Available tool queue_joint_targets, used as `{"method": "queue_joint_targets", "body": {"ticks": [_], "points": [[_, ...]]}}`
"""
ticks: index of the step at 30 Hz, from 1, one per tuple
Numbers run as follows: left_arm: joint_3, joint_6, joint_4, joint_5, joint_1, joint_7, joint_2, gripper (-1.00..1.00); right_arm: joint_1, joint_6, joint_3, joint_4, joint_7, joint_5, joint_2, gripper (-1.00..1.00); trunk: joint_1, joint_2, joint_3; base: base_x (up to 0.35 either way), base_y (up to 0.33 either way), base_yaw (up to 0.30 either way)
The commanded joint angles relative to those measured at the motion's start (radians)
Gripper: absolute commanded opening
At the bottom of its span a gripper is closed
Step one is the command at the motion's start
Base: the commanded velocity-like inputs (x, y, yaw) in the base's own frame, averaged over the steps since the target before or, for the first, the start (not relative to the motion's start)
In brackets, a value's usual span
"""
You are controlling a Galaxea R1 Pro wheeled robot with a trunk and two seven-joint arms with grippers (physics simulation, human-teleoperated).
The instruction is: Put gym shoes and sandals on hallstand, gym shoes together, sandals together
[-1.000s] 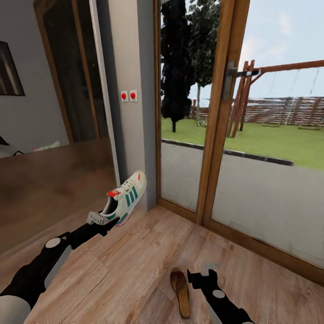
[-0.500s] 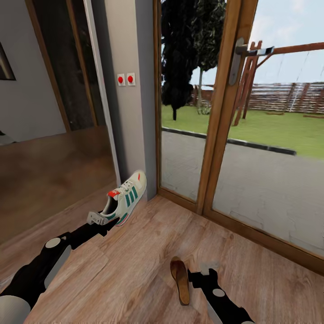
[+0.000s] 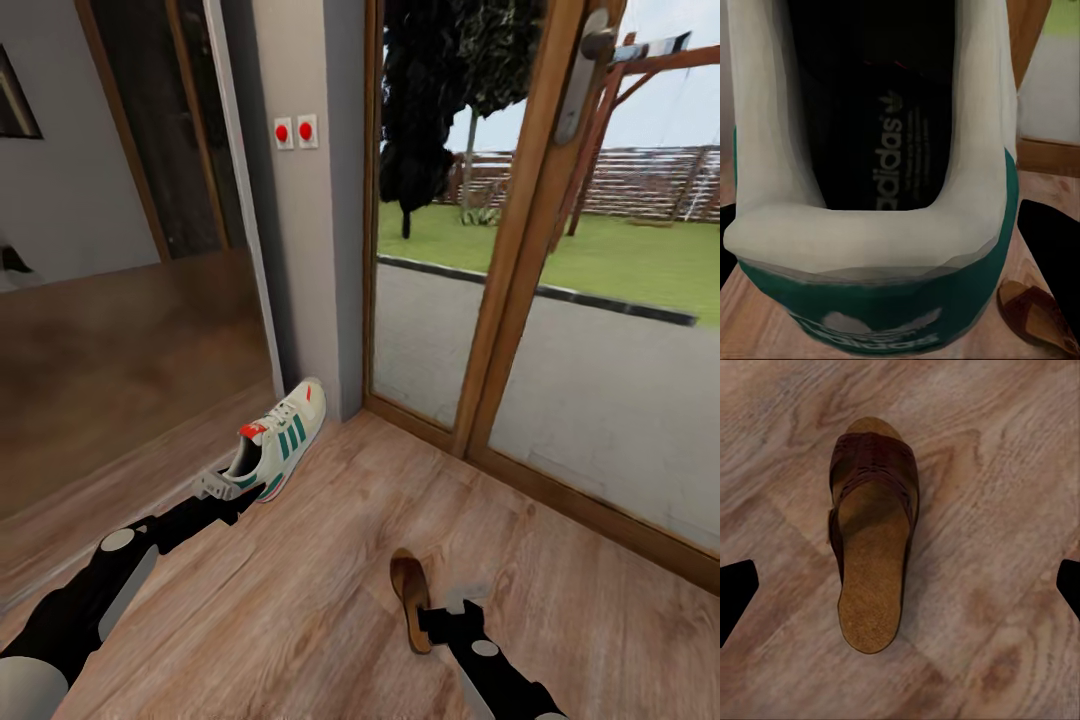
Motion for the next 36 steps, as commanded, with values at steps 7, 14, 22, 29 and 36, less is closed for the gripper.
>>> {"method": "queue_joint_targets", "body": {"ticks": [7, 14, 22, 29, 36], "points": [[-0.003, -0.002, 0.001, 0.008, -0.001, -0.001, 0.001, -1.00, 0.000, -0.002, 0.004, 0.001, -0.005, 0.007, 0.000, 1.00, 0.003, -0.002, -0.037, 0.000, 0.000, 0.210], [-0.003, -0.002, 0.001, 0.008, -0.001, -0.001, 0.001, -1.00, 0.000, -0.009, 0.003, 0.003, -0.005, 0.006, 0.000, 1.00, 0.006, -0.004, -0.073, 0.000, 0.000, 0.191], [-0.003, -0.003, 0.001, 0.008, -0.001, -0.001, 0.001, -1.00, 0.000, -0.018, -0.001, 0.002, -0.006, 0.006, 0.000, 1.00, 0.010, -0.006, -0.115, 0.000, 0.000, 0.187], [-0.003, -0.003, 0.002, 0.008, -0.001, -0.001, 0.001, -1.00, 0.000, -0.132, -0.004, -0.003, -0.011, 0.005, 0.000, 1.00, 0.013, -0.007, -0.151, 0.000, 0.000, 0.180], [-0.003, -0.003, 0.004, 0.008, -0.001, -0.001, 0.002, -1.00, 0.000, -0.150, -0.115, -0.003, -0.012, 0.004, -0.004, 1.00, 0.014, -0.008, -0.161, 0.000, 0.000, 0.032]]}}
